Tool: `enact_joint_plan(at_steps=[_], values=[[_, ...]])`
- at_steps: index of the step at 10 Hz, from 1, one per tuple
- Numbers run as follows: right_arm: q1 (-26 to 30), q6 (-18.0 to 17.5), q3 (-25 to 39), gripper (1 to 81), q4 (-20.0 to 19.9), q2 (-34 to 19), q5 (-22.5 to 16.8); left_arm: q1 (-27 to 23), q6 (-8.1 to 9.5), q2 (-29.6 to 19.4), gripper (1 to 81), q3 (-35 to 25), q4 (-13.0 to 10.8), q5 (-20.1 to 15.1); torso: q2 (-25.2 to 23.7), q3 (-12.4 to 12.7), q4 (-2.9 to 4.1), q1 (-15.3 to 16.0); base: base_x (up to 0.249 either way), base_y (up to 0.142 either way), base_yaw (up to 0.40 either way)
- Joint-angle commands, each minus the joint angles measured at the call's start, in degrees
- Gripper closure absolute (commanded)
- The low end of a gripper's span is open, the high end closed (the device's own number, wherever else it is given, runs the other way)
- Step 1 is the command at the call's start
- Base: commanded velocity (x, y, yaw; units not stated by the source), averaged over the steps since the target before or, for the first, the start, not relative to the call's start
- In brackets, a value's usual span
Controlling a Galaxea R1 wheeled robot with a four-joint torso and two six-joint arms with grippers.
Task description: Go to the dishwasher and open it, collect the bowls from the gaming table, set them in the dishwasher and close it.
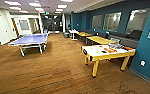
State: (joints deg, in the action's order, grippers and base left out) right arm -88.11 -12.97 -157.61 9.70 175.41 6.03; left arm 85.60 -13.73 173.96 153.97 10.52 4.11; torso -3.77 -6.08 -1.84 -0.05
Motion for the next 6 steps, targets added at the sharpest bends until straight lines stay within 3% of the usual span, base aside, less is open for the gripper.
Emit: enact_joint_plan(at_steps=[1, 6], values=[[2.63, 0.14, 0.21, 1.0, 0.32, 0.06, -2.61, -2.76, -0.34, -0.01, 1.0, -0.07, 0.29, -3.23, 0.0, 0.0, 0.0, 0.05, 0.164, 0.0, 0.0], [2.54, 0.05, 0.12, 1.0, 0.32, 0.05, -2.61, -2.67, -0.34, 0.08, 1.0, -0.24, 0.2, -3.32, 0.0, 0.0, 0.0, 0.05, 0.171, 0.0, 0.0]])
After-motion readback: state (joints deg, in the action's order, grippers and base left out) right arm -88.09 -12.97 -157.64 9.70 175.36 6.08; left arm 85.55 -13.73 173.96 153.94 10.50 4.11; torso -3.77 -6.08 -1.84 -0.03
